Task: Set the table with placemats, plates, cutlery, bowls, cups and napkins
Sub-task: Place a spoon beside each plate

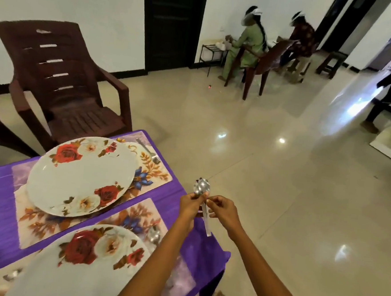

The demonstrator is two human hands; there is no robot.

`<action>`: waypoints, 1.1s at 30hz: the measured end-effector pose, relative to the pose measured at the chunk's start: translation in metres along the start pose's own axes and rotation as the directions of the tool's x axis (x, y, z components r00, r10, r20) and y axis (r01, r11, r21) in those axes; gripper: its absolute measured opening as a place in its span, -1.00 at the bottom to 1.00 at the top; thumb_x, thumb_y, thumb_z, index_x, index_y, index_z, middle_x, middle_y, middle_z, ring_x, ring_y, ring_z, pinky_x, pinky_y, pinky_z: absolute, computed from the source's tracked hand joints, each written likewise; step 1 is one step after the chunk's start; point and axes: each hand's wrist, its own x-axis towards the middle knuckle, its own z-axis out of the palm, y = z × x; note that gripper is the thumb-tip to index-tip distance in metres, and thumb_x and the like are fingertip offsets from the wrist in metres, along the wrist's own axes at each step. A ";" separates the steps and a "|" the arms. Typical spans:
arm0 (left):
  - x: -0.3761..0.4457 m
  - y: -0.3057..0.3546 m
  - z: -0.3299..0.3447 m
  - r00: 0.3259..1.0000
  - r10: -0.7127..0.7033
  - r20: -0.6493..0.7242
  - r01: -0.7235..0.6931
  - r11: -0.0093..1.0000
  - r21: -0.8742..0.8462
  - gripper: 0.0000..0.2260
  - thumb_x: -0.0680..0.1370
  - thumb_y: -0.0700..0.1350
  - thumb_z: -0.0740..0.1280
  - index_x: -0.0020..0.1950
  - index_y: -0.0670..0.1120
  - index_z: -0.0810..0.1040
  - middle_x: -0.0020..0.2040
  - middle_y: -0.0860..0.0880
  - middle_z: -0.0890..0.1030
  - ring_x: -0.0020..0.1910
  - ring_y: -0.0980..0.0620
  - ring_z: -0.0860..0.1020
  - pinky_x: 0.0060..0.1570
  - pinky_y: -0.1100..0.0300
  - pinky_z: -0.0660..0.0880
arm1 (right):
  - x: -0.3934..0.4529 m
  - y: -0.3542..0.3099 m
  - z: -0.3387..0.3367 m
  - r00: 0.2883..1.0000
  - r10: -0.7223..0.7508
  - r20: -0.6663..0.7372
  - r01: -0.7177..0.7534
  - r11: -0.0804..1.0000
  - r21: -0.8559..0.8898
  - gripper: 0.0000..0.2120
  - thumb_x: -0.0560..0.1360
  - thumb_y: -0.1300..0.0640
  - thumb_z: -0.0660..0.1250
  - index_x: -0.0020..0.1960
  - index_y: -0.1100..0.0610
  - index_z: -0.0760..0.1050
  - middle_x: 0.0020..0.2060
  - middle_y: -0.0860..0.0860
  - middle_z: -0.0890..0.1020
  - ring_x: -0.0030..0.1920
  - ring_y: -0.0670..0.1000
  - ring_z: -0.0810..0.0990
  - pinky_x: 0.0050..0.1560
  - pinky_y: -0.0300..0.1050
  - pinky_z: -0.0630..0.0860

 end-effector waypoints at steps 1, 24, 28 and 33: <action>0.009 -0.001 0.016 1.000 -0.001 -0.019 0.001 1.000 -0.009 -0.87 0.48 -0.15 0.42 -0.22 -0.16 0.54 -0.35 -0.08 0.57 -0.51 0.10 0.57 -0.52 0.24 0.51 | 0.014 0.004 -0.012 1.000 0.003 0.013 -0.003 1.000 0.001 -0.91 0.52 0.20 0.35 -0.07 0.20 0.62 -0.23 0.06 0.66 -0.25 -0.02 0.61 -0.27 -0.24 0.56; 0.183 -0.003 0.253 0.879 -0.053 -0.474 -0.058 0.975 -0.215 -0.83 0.62 -0.16 0.16 -0.01 -0.17 0.52 -0.39 -0.04 0.34 -0.55 0.08 0.23 -0.64 0.32 0.19 | 0.209 0.021 -0.196 0.985 0.070 0.161 -0.068 0.998 -0.018 -0.90 0.54 0.26 0.22 -0.07 0.18 0.51 -0.22 0.13 0.64 -0.29 0.01 0.61 -0.18 -0.13 0.58; 0.214 0.021 0.251 0.860 -0.019 -0.510 -0.089 0.979 -0.185 -0.81 0.64 -0.13 0.15 -0.11 -0.12 0.47 -0.41 -0.03 0.30 -0.56 0.11 0.20 -0.66 0.36 0.12 | 0.242 -0.002 -0.189 0.969 0.094 0.227 -0.100 0.995 0.014 -0.88 0.58 0.28 0.13 -0.03 0.18 0.44 -0.25 0.08 0.56 -0.40 -0.05 0.52 -0.38 -0.23 0.50; 0.262 0.038 0.226 0.856 -0.008 -0.517 -0.125 0.967 -0.222 -0.79 0.64 -0.07 0.17 -0.05 -0.11 0.54 -0.41 -0.02 0.30 -0.56 0.12 0.20 -0.65 0.33 0.13 | 0.301 -0.020 -0.157 0.963 0.152 0.221 -0.150 0.988 -0.027 -0.86 0.57 0.26 0.09 -0.06 0.15 0.42 -0.28 0.05 0.50 -0.42 -0.05 0.37 -0.49 -0.24 0.29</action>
